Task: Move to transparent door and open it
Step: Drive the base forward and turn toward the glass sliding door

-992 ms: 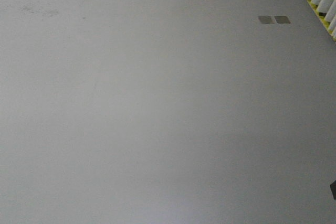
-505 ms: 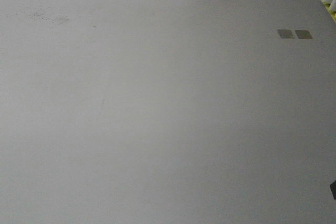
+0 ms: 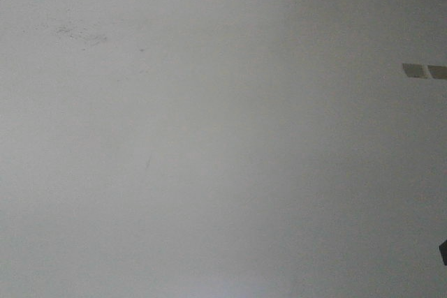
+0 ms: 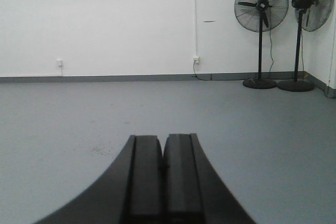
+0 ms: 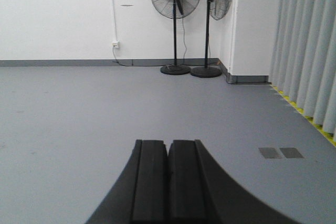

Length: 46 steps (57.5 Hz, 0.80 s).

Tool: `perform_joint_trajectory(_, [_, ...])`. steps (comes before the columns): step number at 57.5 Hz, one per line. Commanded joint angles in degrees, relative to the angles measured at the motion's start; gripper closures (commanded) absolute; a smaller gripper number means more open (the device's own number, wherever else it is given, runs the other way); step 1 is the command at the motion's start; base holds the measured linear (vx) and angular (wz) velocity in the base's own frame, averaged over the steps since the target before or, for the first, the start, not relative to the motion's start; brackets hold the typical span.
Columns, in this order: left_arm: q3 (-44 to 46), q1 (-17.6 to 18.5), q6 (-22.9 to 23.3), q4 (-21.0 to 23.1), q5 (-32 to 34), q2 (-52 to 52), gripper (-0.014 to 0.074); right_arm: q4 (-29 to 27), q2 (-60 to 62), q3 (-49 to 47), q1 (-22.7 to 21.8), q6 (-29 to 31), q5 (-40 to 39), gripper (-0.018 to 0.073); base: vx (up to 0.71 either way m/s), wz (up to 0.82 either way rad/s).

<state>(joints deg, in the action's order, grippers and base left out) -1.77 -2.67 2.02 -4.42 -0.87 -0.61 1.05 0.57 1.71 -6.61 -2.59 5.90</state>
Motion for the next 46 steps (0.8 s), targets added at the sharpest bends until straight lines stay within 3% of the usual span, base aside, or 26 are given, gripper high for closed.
perform_joint_trajectory(1, [-0.9,-0.1,0.3,0.2,4.5,-0.3,0.0603,0.5,0.9,0.3,-0.2,0.0,-4.5,0.0565,0.38,0.16])
perform_joint_trajectory(46, [-0.9,-0.1,0.3,0.2,4.5,-0.3,0.0603,0.5,0.9,0.3,-0.2,0.0,-4.5,0.0565,0.43,0.34])
